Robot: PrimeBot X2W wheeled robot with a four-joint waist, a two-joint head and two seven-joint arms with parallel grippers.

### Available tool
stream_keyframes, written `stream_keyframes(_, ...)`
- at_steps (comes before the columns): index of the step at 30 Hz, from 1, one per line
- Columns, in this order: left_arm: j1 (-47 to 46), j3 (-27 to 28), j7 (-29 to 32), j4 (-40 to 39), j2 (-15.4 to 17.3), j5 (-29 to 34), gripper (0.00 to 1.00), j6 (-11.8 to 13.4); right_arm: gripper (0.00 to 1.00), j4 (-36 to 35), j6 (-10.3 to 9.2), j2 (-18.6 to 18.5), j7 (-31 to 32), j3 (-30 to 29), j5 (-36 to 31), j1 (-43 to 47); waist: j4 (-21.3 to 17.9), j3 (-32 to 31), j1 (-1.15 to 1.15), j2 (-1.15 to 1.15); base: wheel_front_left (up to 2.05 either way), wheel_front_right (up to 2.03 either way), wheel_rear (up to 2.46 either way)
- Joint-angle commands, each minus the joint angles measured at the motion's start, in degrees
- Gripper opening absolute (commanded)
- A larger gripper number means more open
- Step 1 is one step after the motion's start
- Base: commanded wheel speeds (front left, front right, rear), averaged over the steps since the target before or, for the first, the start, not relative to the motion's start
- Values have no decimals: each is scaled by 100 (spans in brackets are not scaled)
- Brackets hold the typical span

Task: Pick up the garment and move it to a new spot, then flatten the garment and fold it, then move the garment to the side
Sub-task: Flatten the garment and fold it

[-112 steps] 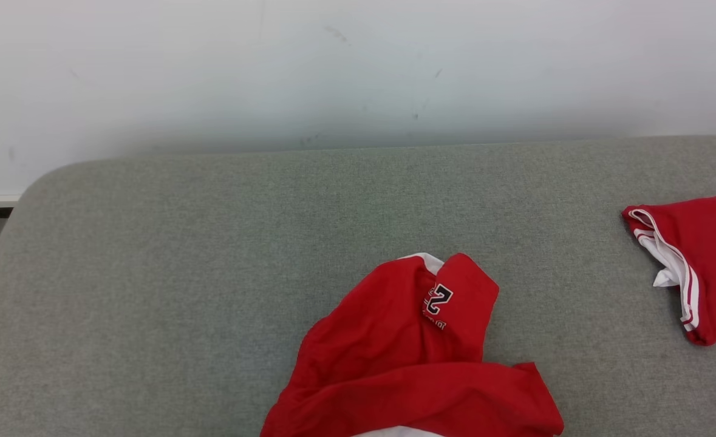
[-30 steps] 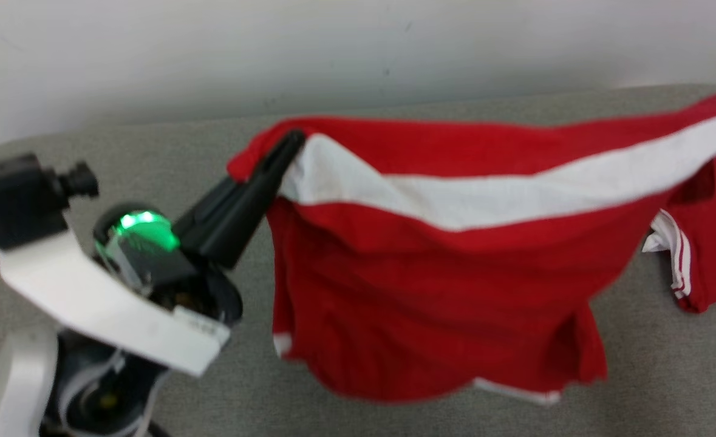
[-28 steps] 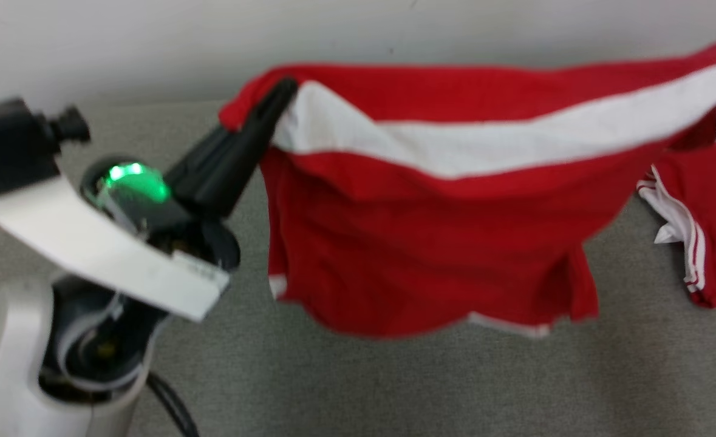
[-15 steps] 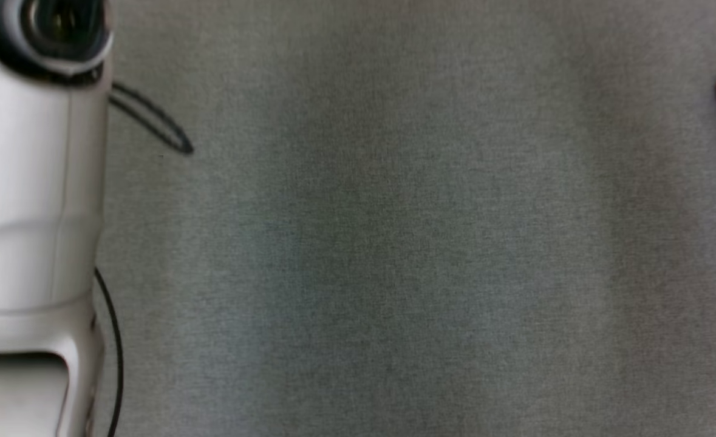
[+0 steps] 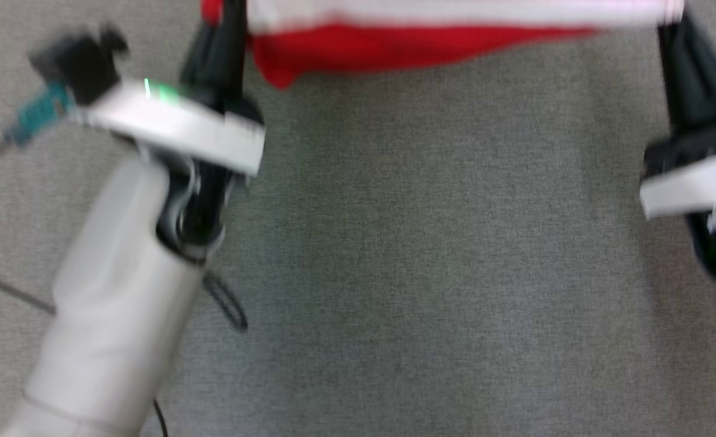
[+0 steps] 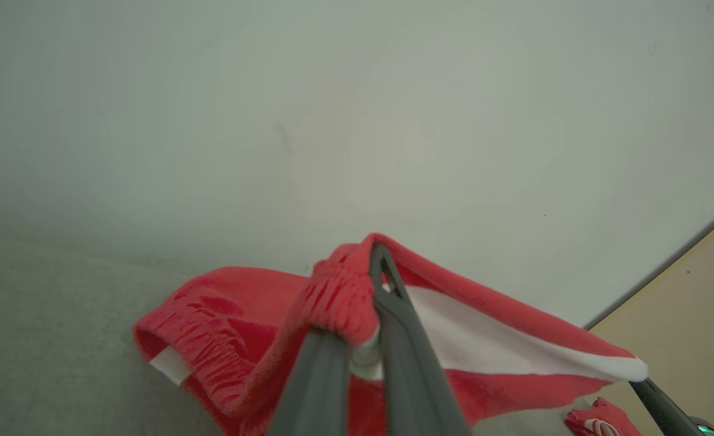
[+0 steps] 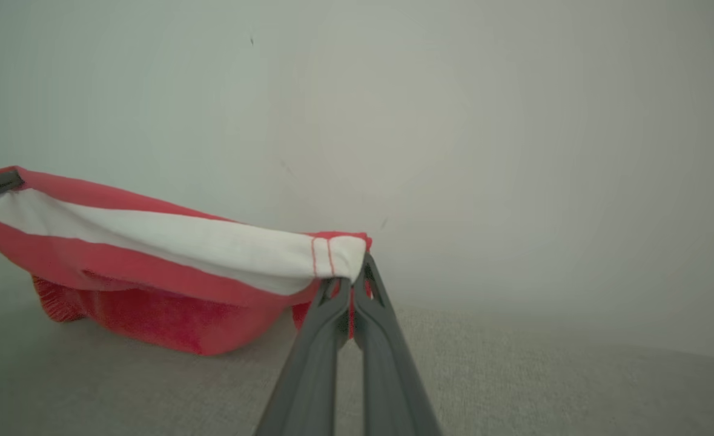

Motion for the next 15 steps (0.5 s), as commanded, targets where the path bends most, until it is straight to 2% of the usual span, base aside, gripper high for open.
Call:
stream_keyframes(1,124,18,-24,-61,53,-45,0,-10,0,-64,-15,-61,-38,1,66,140,47,-103,-1,0,0,0,0)
stream_keyframes(5,1242,90,-46,-554,166,-161,0,-10,0,-401,-15,-345,-160,-47,329,1279,100,-386,-1,0,0,0,0)
stream_keyframes(8,2017,244,-47,-958,95,-41,0,0,0,-655,-15,-484,-211,-67,244,2002,101,-630,-1,0,0,0,0)
stream_keyframes(15,3558,349,-50,-1631,-81,132,0,0,0,-1007,-15,-546,-284,7,-53,3353,26,-1245,-1,0,0,0,0)
